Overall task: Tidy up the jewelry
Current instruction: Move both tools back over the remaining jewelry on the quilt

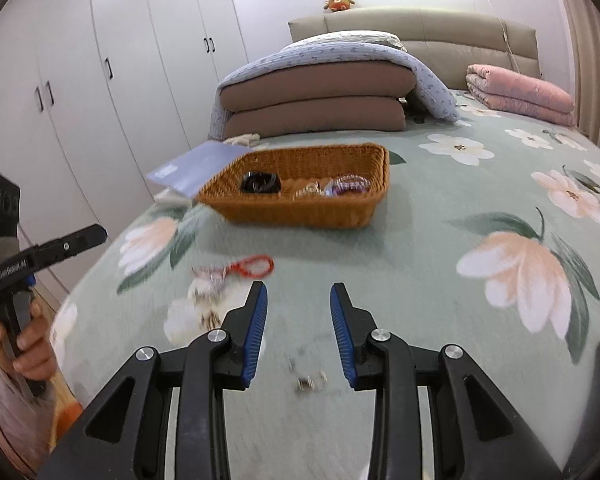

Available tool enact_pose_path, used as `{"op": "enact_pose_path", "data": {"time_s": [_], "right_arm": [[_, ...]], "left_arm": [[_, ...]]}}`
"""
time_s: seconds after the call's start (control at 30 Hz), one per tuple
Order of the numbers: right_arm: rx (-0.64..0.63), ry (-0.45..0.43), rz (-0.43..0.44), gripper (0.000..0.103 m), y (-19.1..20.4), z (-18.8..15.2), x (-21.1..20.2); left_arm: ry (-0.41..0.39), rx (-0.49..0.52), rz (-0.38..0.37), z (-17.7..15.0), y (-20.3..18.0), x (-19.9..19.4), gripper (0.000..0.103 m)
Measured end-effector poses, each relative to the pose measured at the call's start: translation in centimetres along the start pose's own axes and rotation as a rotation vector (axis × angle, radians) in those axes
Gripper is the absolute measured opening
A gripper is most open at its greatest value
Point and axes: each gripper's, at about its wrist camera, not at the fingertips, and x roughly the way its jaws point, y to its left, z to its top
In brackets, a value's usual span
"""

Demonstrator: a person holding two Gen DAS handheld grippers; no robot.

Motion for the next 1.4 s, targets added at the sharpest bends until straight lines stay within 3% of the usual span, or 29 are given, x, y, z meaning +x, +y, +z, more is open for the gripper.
{"op": "enact_pose_path", "data": {"time_s": [0.27,0.47,0.8,0.9,1.1,1.17,1.27,1.4], "right_arm": [[-0.015,0.06,-0.07,0.036,-0.7,-4.0,0.4],[-0.012,0.095,-0.092,0.036,-1.3,-5.1,1.8],[0.072,0.159,-0.042,0.036,-3.6,-6.3,2.9],[0.068,0.182,0.004,0.036,-2.8,-6.3,3.5],[0.037,0.158,-0.077,0.036,-2.2,-5.2,3.8],[0.038,0.179,-0.119,0.036,-3.0,-4.3,4.5],[0.018,0.223,-0.116,0.036,-4.0,-3.5,6.1],[-0.048,0.249,-0.143,0.036,-3.2,-3.6,7.7]], "left_arm": [[0.059,-0.046,0.028,-4.6,2.4,-0.3,0.057],[0.15,-0.067,0.04,-6.3,3.5,2.2,0.057],[0.29,0.095,0.043,-5.1,0.1,9.4,0.057],[0.302,0.11,0.036,-4.7,-0.3,10.8,0.057],[0.299,0.127,0.031,-4.8,-0.7,11.7,0.057],[0.296,0.115,0.022,-4.8,-0.5,11.7,0.057],[0.288,0.1,0.013,-4.6,-0.2,11.7,0.057],[0.289,0.103,0.009,-4.8,-0.2,11.7,0.057]]}}
